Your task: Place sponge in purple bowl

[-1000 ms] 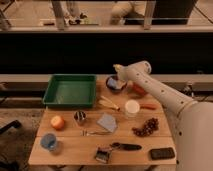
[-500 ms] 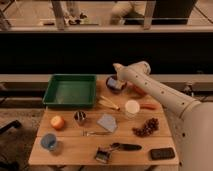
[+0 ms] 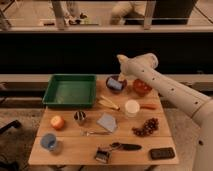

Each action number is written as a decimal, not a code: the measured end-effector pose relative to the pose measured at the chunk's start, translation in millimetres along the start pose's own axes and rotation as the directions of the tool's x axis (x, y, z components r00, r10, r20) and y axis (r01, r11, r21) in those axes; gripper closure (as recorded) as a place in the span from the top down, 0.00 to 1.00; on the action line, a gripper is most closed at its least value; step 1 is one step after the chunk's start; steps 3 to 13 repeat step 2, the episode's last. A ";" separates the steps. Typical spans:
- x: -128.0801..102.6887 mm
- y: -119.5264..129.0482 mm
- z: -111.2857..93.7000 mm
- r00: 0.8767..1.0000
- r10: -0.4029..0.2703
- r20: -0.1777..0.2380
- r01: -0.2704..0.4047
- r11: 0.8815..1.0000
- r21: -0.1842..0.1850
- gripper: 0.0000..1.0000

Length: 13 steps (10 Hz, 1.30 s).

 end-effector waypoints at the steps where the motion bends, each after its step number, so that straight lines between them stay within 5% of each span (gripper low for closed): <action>1: 5.6 1.2 -18.6 1.000 0.020 -0.018 -0.020 1.000 -0.009 0.80; 2: 13.8 4.5 -34.4 0.999 0.033 -0.037 -0.034 0.999 -0.014 0.80; 13: 13.8 4.5 -34.4 0.999 0.033 -0.037 -0.034 0.999 -0.014 0.80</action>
